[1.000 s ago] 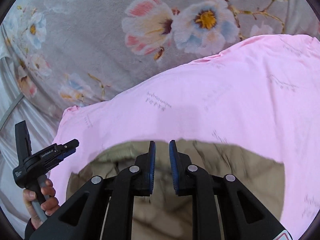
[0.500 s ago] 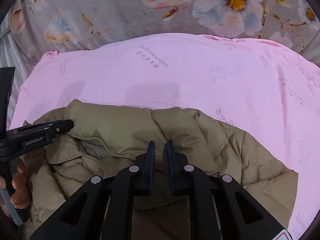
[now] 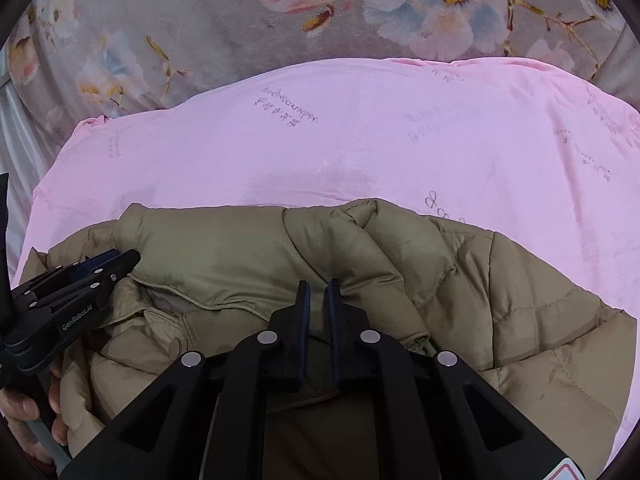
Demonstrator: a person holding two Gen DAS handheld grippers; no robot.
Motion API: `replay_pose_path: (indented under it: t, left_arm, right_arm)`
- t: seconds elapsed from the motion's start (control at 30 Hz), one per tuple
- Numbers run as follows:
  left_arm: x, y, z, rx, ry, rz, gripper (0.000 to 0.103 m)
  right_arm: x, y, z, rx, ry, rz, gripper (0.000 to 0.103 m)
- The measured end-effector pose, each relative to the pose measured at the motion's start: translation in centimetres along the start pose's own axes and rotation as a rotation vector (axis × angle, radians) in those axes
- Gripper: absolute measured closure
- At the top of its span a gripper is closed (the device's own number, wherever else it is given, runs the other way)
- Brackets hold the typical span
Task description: Fold large clothes
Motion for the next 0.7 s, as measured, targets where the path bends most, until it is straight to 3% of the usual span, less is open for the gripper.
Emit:
replay_pose_path:
  t: [0.7]
  left_arm:
    - [-0.38, -0.18, 0.43, -0.043, -0.060, -0.011, 0.072]
  right_arm:
    - [-0.29, -0.06, -0.03, -0.001, 0.008, -0.016, 0.096]
Point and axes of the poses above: each gripper's, at about its wrist camera, not at the fingertips, and x roughly against the way its jaws point, z to its right, y to its underside, the point moved 8 cm from there along -x, roughly the way its jaws point, and after that the axes turned 11 degrees about -x, right-handed, at the moved point
